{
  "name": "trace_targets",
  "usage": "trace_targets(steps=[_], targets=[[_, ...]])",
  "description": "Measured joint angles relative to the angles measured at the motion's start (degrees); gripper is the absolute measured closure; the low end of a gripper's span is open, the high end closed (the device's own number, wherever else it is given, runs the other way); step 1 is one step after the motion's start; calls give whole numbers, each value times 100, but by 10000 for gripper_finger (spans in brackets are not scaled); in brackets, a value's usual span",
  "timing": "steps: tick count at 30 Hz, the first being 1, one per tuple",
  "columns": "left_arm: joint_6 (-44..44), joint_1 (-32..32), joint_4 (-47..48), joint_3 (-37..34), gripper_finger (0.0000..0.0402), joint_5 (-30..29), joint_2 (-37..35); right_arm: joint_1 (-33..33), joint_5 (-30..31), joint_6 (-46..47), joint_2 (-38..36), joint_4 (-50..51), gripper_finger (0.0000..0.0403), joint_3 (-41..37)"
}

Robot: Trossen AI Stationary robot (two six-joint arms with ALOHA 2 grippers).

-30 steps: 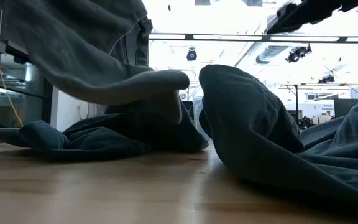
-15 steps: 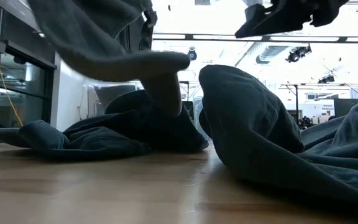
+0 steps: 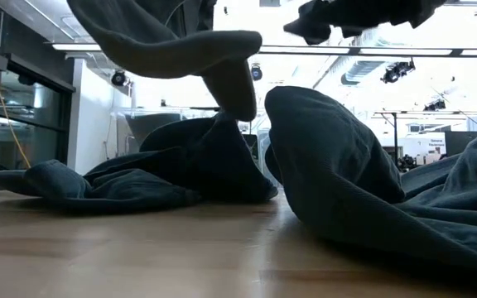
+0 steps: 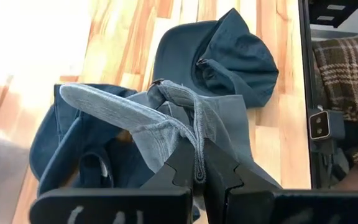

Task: Pick & Place hat
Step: Put the gray cap into the left transparent bin

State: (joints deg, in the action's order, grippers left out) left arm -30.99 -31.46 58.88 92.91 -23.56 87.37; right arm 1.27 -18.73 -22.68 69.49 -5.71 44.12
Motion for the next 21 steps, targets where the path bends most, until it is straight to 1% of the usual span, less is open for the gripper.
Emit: trace_targets(steps=[5, 10, 12, 17, 21], targets=[[125, 0, -44, 8, 398, -103, 0, 228, -653, 315, 8, -671, 153, 0], [326, 0, -65, 8, 398, -123, 0, 424, -1353, 692, 281, -1428, 153, 9], [423, 0, -121, 8, 398, -123, 0, 486, -1473, 760, 473, -1615, 153, 9], [611, 141, -277, 8, 398, -60, 0, 516, -1495, 761, 937, -1967, 153, 22], [840, 328, -395, 8, 398, 144, 0, 515, -1813, 763, 1291, -1983, 153, 327]])
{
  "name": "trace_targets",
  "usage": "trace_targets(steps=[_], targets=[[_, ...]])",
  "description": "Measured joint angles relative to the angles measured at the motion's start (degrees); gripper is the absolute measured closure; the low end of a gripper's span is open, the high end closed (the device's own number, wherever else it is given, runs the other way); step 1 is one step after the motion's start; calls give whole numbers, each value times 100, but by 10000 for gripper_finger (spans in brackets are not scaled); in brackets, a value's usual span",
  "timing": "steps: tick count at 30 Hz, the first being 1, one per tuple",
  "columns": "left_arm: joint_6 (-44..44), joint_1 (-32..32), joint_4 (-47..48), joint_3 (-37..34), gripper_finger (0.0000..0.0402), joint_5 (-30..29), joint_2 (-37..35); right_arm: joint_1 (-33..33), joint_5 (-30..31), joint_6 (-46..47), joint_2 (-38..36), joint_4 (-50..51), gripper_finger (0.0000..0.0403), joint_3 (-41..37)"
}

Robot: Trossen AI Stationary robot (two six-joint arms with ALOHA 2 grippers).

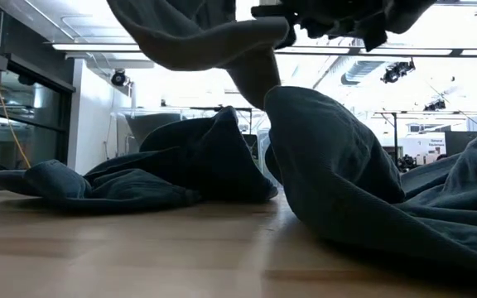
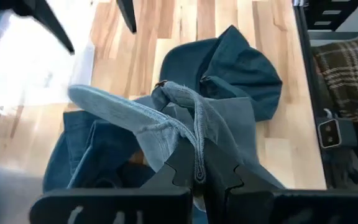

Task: Pick & Place hat
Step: Put the gray cap into the left transparent bin

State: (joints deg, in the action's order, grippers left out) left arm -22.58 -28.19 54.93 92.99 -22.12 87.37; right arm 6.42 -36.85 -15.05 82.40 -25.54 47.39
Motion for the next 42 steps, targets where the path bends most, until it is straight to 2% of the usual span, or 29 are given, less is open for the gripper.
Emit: trace_targets(steps=[8, 16, 26, 36, 42], targets=[[106, 199, 7, -9, 398, 358, 120, -4, -158, -446, 363, 892, 153, 651], [286, 195, -152, -7, 398, 369, 103, -4, -190, -923, 763, 1732, 153, 1241], [286, 197, -115, -7, 398, 351, 103, -7, -325, -1003, 1261, 1853, 155, 1463], [393, 195, -97, -7, 398, 96, 103, -7, -344, -949, 1291, 2233, 207, 1463], [434, 195, -100, -7, 398, 56, 103, -7, -100, -927, 1291, 2227, 245, 1463]])
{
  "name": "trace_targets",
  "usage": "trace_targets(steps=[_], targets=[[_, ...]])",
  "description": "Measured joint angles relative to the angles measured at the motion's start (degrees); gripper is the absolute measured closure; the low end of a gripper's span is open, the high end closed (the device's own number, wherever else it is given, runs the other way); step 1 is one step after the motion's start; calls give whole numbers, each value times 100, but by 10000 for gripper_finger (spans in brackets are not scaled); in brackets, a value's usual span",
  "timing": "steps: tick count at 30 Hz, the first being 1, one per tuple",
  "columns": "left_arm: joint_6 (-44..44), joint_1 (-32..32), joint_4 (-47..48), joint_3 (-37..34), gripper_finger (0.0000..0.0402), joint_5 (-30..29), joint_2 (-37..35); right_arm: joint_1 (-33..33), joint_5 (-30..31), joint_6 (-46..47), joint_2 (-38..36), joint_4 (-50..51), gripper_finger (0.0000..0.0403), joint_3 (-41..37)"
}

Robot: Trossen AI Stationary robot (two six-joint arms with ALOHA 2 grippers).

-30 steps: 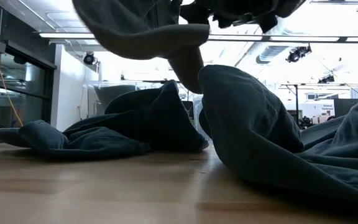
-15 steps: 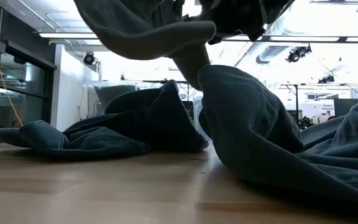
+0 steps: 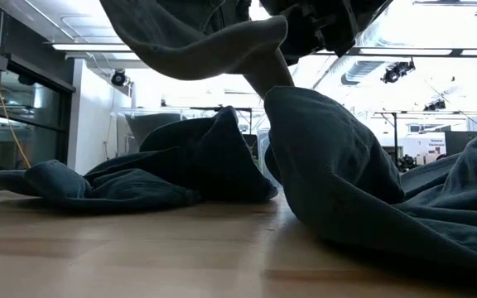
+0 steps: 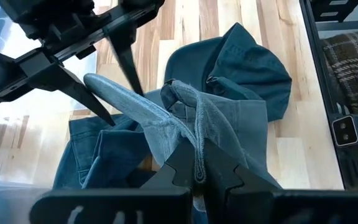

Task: Pick & Place hat
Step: Put the gray cap into the left transparent bin

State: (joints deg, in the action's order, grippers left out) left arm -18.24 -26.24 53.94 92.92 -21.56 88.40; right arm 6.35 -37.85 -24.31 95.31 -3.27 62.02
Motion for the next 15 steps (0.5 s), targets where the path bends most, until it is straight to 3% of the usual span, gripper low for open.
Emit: trace_targets(steps=[8, 15], targets=[[-21, 0, 26, 0, 394, -24, 0, 63, 42, -4, 0, 178, 381, 0], [-24, 4, 64, 0, 392, -28, 0, 70, 163, 118, -2, 437, 395, 2]])
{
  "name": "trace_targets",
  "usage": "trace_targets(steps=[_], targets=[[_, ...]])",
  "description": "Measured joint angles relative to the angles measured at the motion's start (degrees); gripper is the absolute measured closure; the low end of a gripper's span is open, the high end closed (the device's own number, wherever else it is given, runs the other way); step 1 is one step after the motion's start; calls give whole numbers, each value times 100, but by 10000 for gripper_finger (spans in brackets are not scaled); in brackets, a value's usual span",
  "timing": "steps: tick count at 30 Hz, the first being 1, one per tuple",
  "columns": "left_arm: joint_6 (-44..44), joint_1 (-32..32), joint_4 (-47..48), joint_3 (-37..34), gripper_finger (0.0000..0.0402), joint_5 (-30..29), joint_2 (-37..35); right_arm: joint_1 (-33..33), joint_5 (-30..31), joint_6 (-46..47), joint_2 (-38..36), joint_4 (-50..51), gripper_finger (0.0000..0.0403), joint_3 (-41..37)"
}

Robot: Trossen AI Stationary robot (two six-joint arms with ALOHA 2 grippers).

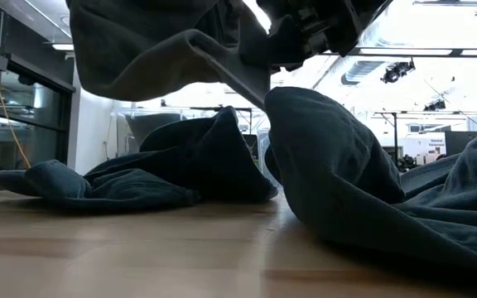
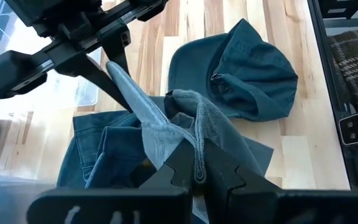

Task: Pick & Place hat
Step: Put the gray cap into the left transparent bin

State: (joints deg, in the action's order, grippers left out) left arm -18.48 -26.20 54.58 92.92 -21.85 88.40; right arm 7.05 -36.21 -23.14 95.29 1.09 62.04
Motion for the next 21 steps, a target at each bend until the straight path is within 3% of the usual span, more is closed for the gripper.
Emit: trace_targets(steps=[4, 9, 14, 21], targets=[[-2, -1, 10, 0, 380, -138, 0, -2, 38, 60, -76, 136, 396, 0], [3, -7, 58, 2, 331, -528, -2, 8, 428, 25, -362, 536, 397, -9], [147, -9, 51, 9, 264, -1159, -145, 7, 493, -32, -668, 792, 397, -9], [196, -9, 298, 292, 202, -2325, -239, 4, 1272, 79, -838, 1023, 397, -9]])
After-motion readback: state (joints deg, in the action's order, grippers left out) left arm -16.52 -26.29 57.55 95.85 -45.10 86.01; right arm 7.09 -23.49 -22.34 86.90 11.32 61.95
